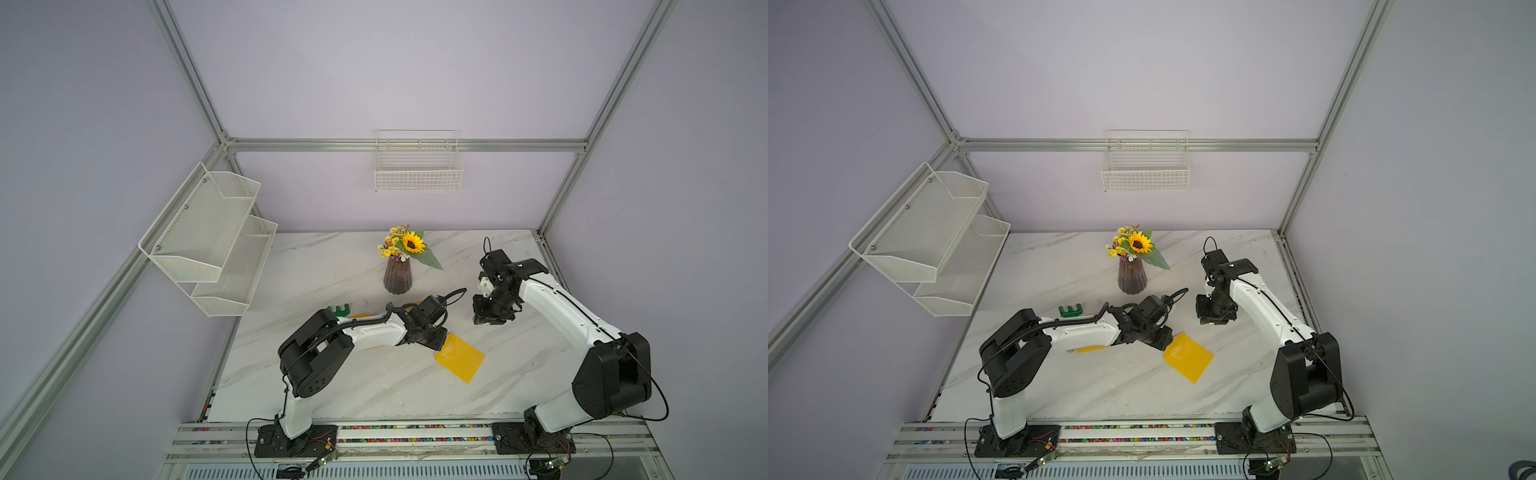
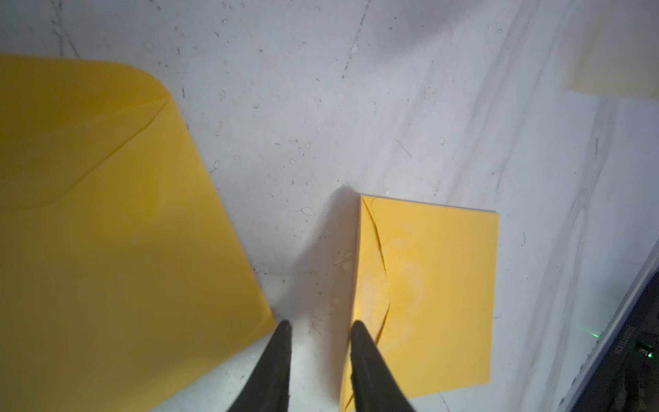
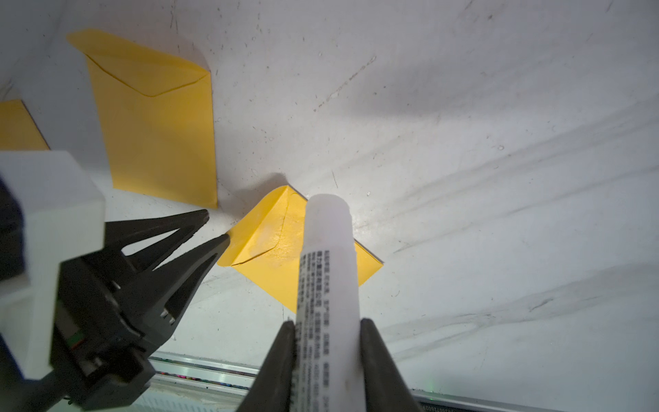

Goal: Seal the envelope with a glue stick
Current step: Seal the envelope at the center of the board.

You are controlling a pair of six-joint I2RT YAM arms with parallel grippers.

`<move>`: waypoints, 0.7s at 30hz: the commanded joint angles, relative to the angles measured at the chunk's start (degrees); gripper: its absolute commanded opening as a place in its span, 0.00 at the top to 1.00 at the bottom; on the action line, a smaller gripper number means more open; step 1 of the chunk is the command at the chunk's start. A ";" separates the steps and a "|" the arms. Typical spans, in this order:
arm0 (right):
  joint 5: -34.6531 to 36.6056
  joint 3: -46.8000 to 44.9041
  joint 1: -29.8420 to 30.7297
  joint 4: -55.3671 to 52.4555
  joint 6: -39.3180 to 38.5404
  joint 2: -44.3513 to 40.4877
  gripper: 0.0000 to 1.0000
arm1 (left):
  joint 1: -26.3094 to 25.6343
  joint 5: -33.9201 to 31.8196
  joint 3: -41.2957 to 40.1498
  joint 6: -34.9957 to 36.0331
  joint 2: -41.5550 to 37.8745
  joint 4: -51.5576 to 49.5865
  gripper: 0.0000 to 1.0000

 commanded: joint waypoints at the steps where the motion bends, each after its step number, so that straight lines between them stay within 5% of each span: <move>1: -0.83 -0.13 -0.25 0.98 -0.63 -1.52 1.00 | 0.63 1.60 2.05 1.23 0.61 -0.21 0.72; 12: -1.17 -0.15 -0.26 0.94 -0.59 -1.74 1.00 | 0.90 3.61 2.64 1.13 1.15 0.69 0.93; 21: -0.17 -0.51 -0.24 0.97 -0.47 -1.99 1.00 | 0.87 -0.23 1.33 3.02 -3.60 -5.55 0.97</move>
